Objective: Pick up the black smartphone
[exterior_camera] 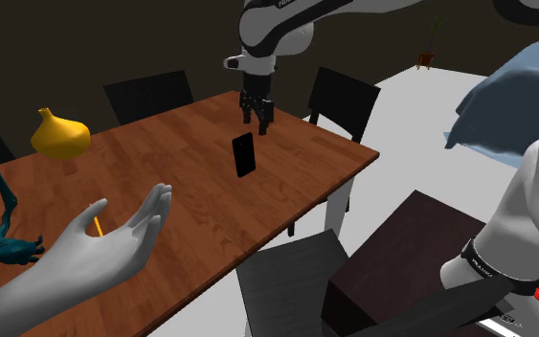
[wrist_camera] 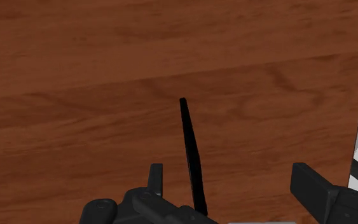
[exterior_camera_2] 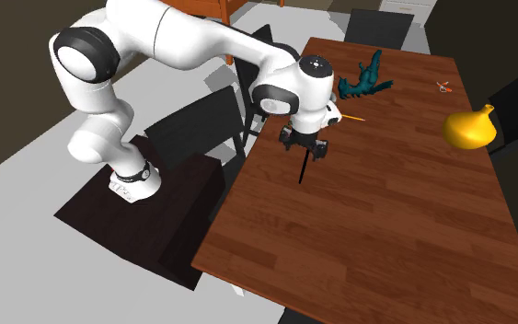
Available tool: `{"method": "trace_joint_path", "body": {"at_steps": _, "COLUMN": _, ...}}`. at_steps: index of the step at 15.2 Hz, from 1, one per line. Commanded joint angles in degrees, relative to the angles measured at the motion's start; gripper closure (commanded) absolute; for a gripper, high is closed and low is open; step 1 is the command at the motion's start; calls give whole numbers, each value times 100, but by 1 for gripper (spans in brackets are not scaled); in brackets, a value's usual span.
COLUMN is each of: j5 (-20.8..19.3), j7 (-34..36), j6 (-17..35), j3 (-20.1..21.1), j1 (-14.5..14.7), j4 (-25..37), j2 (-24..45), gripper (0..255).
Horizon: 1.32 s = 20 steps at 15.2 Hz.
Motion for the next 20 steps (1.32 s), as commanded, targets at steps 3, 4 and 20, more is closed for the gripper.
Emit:
{"method": "trace_joint_path", "body": {"at_steps": 3, "j5": 138, "j7": -650, "j6": -86, "j3": 245, "j1": 54, "j4": 690, "j2": 573, "gripper": 0}}
{"method": "trace_joint_path", "body": {"at_steps": 4, "j5": 143, "j7": -663, "j6": -19, "j3": 249, "j1": 53, "j4": 643, "j2": 594, "gripper": 0}}
{"method": "trace_joint_path", "body": {"at_steps": 20, "j5": 191, "j7": -763, "j6": 418, "j3": 262, "j1": 51, "j4": 348, "j2": 745, "gripper": 255}}
